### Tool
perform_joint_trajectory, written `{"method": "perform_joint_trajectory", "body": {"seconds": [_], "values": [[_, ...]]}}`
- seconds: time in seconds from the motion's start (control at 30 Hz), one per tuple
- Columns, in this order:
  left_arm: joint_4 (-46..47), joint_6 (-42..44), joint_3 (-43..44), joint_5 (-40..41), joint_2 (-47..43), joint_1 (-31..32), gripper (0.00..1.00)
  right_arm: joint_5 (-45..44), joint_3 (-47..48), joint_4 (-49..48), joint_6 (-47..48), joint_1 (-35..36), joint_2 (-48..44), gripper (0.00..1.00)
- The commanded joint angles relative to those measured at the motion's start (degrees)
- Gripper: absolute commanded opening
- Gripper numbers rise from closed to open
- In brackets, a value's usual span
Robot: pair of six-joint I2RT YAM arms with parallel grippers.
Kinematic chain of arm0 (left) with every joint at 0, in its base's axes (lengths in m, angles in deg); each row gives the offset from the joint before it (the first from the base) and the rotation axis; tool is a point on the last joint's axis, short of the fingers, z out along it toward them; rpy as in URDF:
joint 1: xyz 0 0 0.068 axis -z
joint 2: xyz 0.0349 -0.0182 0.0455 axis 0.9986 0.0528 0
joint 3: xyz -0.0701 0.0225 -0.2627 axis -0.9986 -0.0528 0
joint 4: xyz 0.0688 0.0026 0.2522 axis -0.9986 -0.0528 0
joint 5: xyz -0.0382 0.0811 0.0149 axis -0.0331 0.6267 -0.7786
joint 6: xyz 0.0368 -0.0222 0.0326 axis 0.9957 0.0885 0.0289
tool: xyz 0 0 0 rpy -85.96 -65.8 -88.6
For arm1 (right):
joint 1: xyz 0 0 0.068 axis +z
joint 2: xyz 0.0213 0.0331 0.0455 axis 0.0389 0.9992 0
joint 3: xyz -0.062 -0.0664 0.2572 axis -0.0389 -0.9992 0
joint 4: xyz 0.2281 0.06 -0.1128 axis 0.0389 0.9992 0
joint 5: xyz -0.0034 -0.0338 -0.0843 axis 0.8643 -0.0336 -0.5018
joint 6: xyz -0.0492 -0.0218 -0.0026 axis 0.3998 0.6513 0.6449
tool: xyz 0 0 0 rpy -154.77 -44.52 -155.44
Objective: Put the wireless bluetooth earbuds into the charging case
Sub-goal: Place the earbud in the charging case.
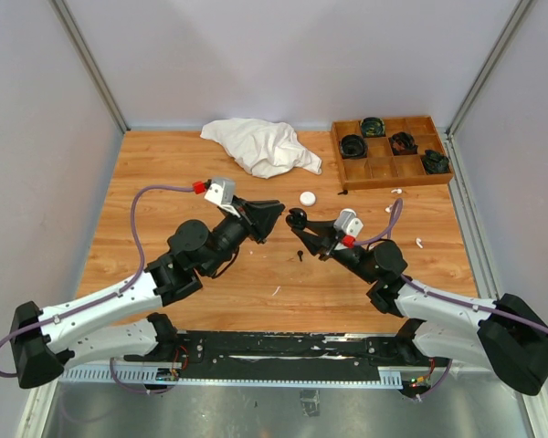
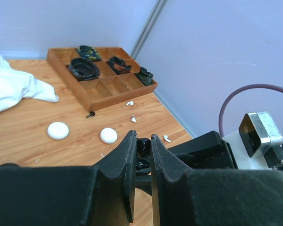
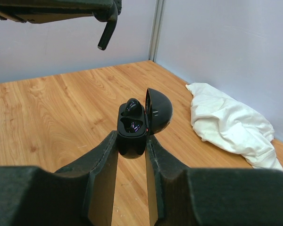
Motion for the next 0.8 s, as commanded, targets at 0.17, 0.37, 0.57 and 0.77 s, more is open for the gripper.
{"method": "perform_joint_trajectory", "body": {"seconds": [0.17, 0.37, 0.57, 0.77], "values": [[12.1, 7.1, -2.0, -2.3, 3.2, 2.5, 0.17, -1.3, 1.5, -5.1, -4.5, 1.3, 0.1, 0.01], [16.2, 7.9, -3.5, -3.0, 4.9, 3.3, 0.16, -1.5, 1.5, -5.5, -4.9, 1.2, -0.1, 0.01], [18.6, 8.0, -4.5, -3.3, 6.5, 3.4, 0.17, -1.3, 1.2, -6.1, -5.3, 1.3, -0.3, 0.01], [20.0, 7.4, -4.8, -4.1, 8.3, 3.5, 0.16, -0.9, 1.2, -6.1, -5.0, 1.3, -0.5, 0.01]]}}
